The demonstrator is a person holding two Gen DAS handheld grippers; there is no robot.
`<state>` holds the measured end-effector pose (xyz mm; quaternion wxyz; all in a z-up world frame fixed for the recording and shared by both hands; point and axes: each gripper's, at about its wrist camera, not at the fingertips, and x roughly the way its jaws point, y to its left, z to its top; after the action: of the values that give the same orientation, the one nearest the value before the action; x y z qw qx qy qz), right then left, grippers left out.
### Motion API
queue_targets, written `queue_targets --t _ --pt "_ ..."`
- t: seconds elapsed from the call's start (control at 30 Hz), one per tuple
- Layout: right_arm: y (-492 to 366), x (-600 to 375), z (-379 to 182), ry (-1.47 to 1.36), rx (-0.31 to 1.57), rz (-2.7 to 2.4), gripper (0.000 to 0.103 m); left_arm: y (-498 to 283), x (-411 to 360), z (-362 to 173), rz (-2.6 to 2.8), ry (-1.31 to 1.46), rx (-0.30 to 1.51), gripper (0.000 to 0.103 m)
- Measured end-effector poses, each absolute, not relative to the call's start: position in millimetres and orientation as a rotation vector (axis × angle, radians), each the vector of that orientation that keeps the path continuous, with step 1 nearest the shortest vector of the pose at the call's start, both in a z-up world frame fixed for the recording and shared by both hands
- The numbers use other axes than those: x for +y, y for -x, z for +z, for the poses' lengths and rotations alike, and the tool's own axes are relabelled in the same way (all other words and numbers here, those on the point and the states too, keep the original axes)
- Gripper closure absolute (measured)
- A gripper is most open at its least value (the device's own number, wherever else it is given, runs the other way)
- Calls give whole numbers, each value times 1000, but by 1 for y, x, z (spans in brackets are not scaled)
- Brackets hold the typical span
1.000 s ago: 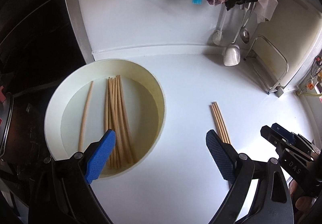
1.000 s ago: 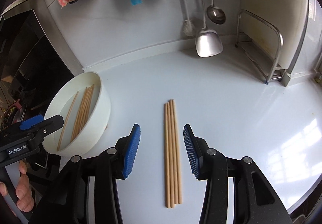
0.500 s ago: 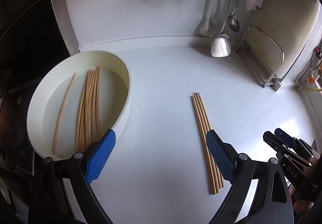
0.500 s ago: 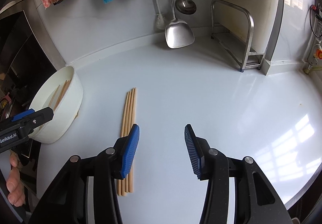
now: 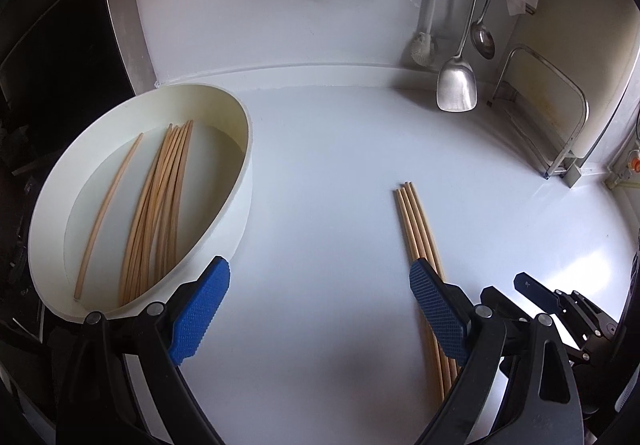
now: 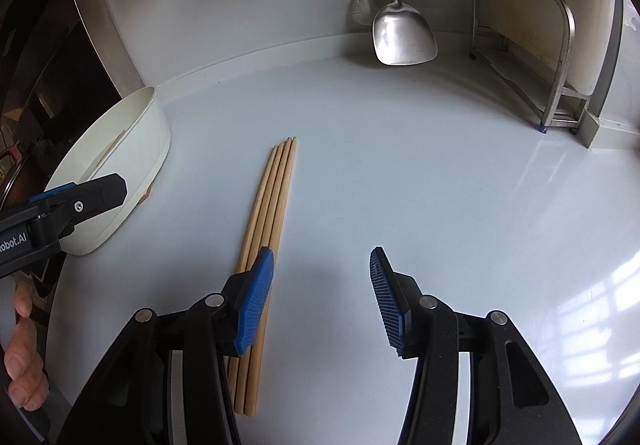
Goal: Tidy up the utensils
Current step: 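Push the remaining chopsticks apart on the counter with both tools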
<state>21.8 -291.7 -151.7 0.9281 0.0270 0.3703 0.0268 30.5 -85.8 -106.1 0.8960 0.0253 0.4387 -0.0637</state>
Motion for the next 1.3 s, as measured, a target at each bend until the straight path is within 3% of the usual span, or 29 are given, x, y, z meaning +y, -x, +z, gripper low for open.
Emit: queue_targets --t 1.0,1.07,1.23,1.3 --pt "-30 -256 -177 145 804 2 55 -31 -83 -126 -129 6 937 11" --pt "-30 -257 -178 145 801 5 59 -31 -84 -128 -132 1 944 11" --pt "-32 -264 -177 142 798 16 86 -26 -89 -139 -152 10 987 11" --pt "-34 -267 -176 141 797 17 89 -25 -92 -144 -155 3 997 11"
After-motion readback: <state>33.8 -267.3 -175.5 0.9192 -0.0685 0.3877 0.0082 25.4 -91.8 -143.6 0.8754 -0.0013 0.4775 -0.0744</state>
